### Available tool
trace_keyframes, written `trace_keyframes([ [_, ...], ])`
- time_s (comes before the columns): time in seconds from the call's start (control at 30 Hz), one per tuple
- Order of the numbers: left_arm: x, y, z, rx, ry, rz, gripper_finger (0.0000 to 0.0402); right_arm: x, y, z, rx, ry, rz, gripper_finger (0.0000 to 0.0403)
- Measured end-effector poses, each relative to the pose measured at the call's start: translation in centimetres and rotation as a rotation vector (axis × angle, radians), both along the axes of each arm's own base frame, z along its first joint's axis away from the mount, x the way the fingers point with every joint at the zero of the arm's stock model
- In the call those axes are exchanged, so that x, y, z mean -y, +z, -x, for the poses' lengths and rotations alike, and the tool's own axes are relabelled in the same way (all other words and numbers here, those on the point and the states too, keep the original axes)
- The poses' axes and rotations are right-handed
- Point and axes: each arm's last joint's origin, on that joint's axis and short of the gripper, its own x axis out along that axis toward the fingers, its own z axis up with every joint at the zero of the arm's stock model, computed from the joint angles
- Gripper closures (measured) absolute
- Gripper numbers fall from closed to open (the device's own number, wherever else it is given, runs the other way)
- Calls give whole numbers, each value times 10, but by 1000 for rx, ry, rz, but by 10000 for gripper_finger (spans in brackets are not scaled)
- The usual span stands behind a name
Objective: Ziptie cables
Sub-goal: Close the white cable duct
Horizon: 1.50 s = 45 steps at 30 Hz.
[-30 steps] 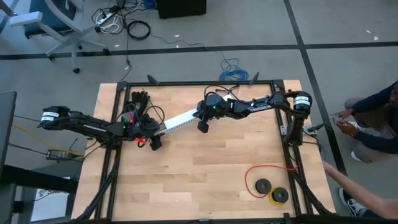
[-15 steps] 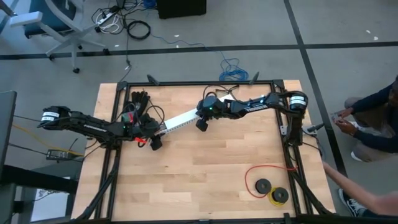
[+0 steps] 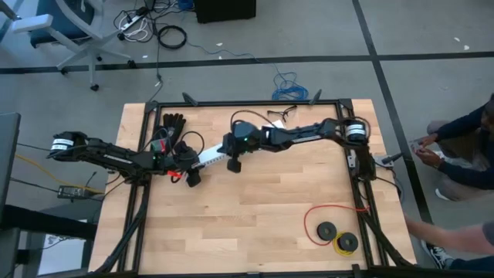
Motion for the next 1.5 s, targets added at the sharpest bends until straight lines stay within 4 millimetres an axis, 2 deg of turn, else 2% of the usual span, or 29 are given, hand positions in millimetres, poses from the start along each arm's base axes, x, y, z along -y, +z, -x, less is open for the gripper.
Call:
trace_keyframes([
  [0.1,0,0,0,-12,-14,-19,160,-2,12,5,-2,-1,6,403],
  [0.4,1,2,-2,-3,-49,20,104,-4,12,12,-73,-10,-14,403],
  [0.6,1,18,-5,-54,-50,16,105,-3,14,13,-71,-42,2,403],
  [0.93,9,32,17,-51,7,31,108,4,16,20,-131,-76,23,403],
  [1.1,16,27,28,38,10,37,108,10,14,22,-160,-90,19,403],
  [1.27,19,4,36,117,12,80,108,11,14,22,-160,-88,26,403],
  [1.37,20,-2,37,178,5,88,108,12,14,23,-163,-89,25,403],
  [1.5,19,-7,40,173,25,71,108,12,8,25,-159,-92,24,403],
])
